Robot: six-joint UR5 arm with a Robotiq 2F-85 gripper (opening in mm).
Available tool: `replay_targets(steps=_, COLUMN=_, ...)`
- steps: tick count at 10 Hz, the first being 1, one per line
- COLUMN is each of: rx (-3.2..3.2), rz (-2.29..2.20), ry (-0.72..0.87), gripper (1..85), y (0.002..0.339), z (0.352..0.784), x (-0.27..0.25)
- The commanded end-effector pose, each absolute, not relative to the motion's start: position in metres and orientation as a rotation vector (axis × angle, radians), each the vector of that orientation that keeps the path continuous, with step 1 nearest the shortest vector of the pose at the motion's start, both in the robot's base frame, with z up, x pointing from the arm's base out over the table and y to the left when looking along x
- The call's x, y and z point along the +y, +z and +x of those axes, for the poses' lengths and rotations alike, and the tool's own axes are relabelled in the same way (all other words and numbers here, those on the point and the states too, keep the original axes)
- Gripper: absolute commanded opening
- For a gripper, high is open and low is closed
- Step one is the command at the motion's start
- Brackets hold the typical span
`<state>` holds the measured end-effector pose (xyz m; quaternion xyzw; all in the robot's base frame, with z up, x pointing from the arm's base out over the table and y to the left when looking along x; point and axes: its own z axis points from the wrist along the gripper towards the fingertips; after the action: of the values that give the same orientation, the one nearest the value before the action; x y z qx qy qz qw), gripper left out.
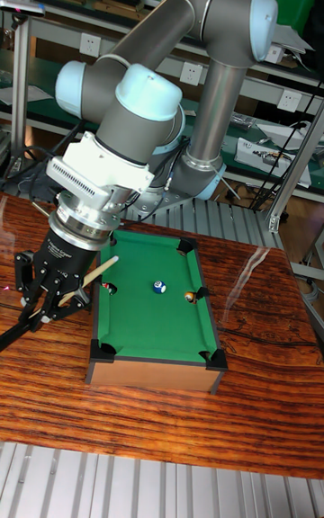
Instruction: Hit the pool ball
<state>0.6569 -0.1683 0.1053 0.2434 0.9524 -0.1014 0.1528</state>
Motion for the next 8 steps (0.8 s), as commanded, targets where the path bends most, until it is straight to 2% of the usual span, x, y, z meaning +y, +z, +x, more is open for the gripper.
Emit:
replay_targets(steps=1, rx=2.74, rz=0.686, ry=-0.276, gripper=1.0, y=0.099, z=0.647, x=-0.16)
replay_targets(steps=4, rx=2.768, rz=0.68, ry=-0.223, gripper=1.0, y=0.088, z=0.654, x=-0.157)
replay_targets(steps=8, rx=2.797, rz=0.707, ry=-0.21, gripper=1.0, y=0.099, z=0.661, x=-0.16)
